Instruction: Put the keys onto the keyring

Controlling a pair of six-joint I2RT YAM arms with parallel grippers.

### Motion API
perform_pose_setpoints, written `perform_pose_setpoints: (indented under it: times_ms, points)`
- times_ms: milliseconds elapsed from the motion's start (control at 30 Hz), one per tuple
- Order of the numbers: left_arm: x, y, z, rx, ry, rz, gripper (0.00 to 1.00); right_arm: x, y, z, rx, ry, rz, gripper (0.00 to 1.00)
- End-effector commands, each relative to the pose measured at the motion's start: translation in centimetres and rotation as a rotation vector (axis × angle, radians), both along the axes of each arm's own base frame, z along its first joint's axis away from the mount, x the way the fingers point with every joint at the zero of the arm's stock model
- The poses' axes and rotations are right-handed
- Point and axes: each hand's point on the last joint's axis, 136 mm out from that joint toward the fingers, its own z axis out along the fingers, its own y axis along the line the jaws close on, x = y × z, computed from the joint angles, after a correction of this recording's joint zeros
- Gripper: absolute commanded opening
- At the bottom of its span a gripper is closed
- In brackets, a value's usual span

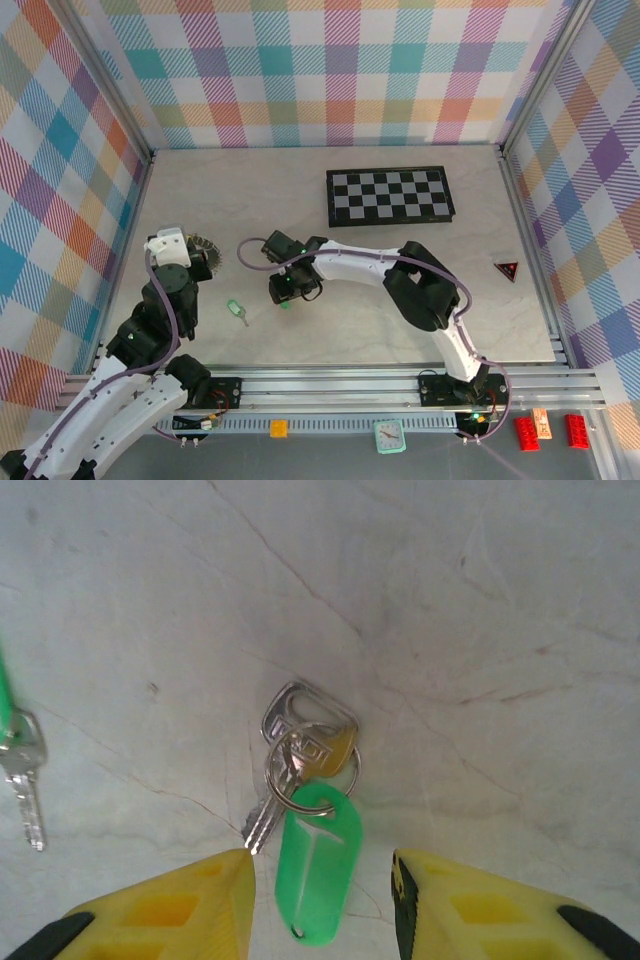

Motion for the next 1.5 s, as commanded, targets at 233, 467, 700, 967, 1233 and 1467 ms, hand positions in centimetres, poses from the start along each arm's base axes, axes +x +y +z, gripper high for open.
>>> perform_pose_setpoints:
  times_ms: [233, 467, 700, 967, 1233, 1467]
  points:
    - [-0.4, 1.0, 0.5, 0.015, -0.023, 0.047, 0.00, -0.4, -0.2, -0.8, -0.137, -0.027, -0.028, 0.39]
    - [-0.3, 1.0, 0.4, 0.015, -0.020, 0.046, 0.00, -0.6, -0.3, -1.2, -0.186, -0.037, -0.030, 0.34]
    - [-0.2, 0.7, 0.3, 0.017, -0.014, 0.025, 0.00, -0.7, -1.2, -1.7, -0.242, -0.044, -0.035, 0.29]
    - [0.3, -0.1, 0.3, 0.013, -0.003, -0.005, 0.00, -1.2, -4.5, -1.4, -0.307, -0.074, -0.070, 0.18]
    - [1.9, -3.1, -0.5, 0.025, 0.063, -0.135, 0.00, -3.4, -9.3, -1.3, -0.341, -0.049, -0.080, 0.04]
    - [3.3, -8.8, -2.1, 0.018, 0.141, -0.406, 0.00, -5.2, -15.8, -1.5, -0.370, 0.008, -0.120, 0.04]
